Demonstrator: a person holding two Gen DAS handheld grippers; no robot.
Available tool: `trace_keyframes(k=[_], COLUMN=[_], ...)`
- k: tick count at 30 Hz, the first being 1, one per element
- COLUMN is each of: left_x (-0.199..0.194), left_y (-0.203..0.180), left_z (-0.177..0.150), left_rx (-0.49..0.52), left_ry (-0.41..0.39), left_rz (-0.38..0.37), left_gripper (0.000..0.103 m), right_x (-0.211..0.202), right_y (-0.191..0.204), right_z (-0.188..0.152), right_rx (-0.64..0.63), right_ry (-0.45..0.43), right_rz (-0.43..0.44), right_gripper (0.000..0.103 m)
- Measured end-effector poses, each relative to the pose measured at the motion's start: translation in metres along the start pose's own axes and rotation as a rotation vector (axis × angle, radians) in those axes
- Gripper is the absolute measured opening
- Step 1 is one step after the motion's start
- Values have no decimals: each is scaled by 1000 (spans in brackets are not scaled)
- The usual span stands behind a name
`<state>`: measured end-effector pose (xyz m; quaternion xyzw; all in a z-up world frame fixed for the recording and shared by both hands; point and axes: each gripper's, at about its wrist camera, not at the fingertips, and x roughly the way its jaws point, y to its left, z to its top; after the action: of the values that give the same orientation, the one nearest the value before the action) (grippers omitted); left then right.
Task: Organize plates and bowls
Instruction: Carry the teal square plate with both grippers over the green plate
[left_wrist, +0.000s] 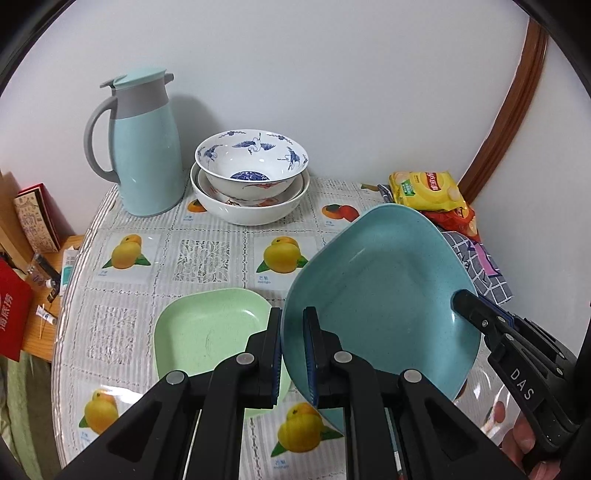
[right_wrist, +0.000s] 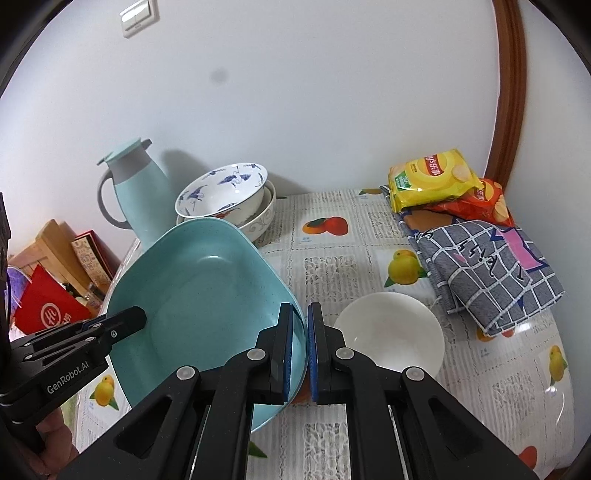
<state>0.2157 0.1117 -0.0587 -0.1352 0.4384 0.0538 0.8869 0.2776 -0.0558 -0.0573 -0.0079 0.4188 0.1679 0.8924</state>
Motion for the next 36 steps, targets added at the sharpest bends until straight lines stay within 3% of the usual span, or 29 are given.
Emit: trace_keyframes(k=[16, 36], left_x=[-29, -33], left_y=[9, 60], left_z=[-18, -25], left_rx=[-40, -122], left_ry=[-27, -24], left_rz=[6, 51], left_gripper=[11, 11], right_x=[-28, -9], right_y=[16, 62], right_z=[-10, -14], right_rx=[-28, -78], right_ry=[-23, 3], right_rz=[25, 84], right_gripper=[8, 8])
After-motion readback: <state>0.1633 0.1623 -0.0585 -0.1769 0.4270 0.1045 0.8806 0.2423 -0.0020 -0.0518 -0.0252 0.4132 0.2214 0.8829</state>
